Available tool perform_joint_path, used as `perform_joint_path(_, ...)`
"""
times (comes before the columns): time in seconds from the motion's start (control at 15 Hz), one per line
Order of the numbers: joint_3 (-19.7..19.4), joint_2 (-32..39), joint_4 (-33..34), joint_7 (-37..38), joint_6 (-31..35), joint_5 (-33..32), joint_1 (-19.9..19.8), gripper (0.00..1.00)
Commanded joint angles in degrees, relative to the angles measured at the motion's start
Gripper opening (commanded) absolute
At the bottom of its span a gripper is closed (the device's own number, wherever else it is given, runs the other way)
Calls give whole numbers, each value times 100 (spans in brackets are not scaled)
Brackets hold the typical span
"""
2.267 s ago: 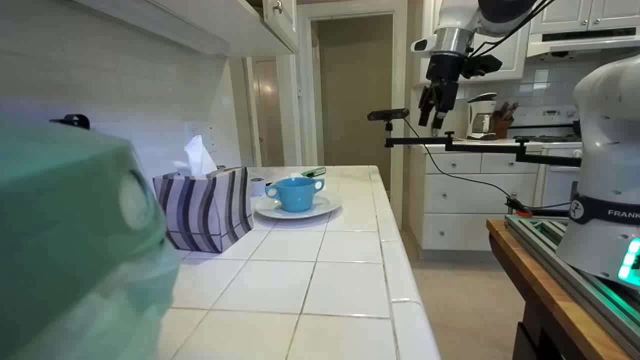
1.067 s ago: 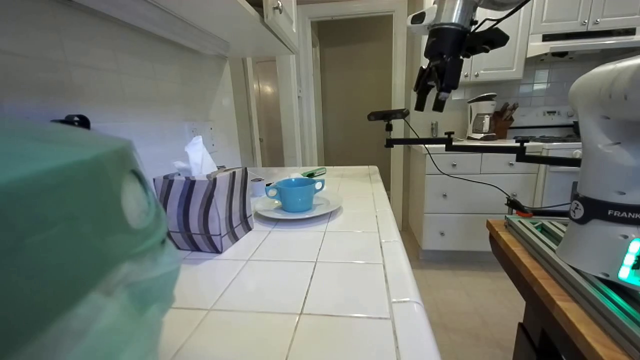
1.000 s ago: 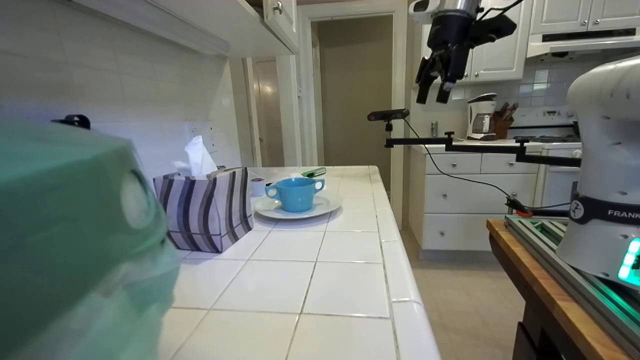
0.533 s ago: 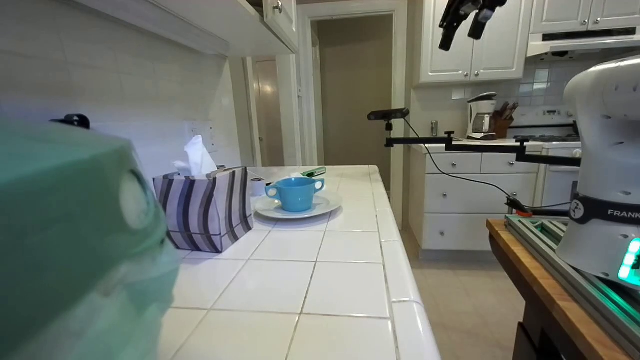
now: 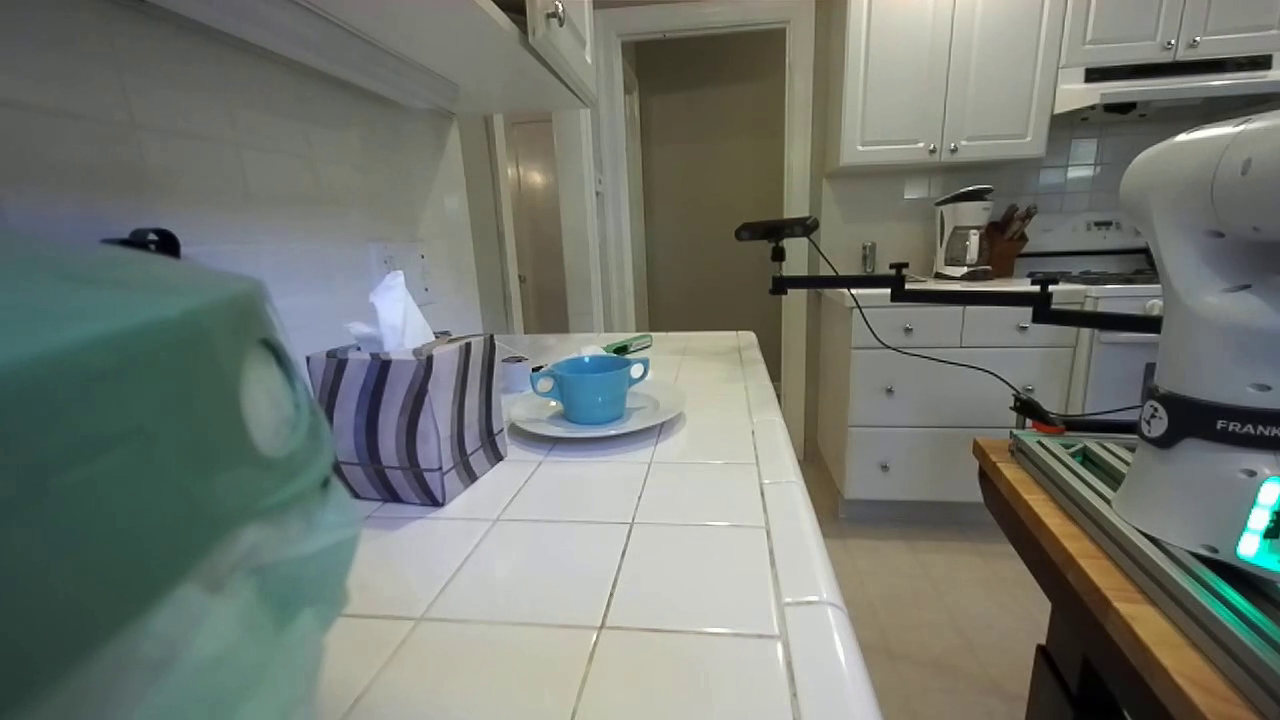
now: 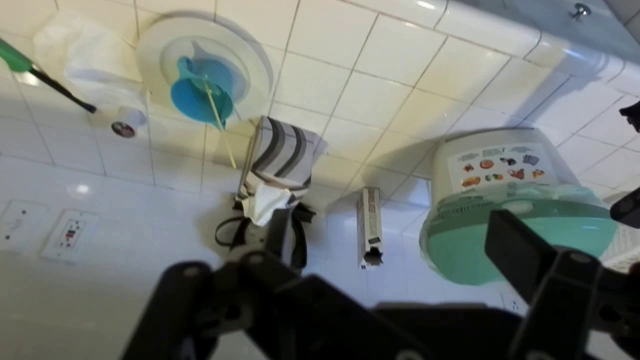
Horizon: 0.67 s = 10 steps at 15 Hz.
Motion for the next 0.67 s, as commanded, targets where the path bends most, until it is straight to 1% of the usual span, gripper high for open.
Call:
perform_joint_path(0.0, 168, 463, 307, 96, 543, 23, 155, 100)
perform_joint_path(0.2, 203, 778, 572, 119, 640, -6, 220, 100)
perform_joint_path(0.33, 117, 987, 771, 150, 261, 47, 253, 100)
perform_joint_path(0.4, 22, 1075, 873, 113, -74, 62, 266, 100)
perform_joint_path(0.47, 155, 837, 577, 100, 385, -52, 197, 100)
perform_joint_path(0.6, 79, 965, 699, 86, 131, -32, 184, 100)
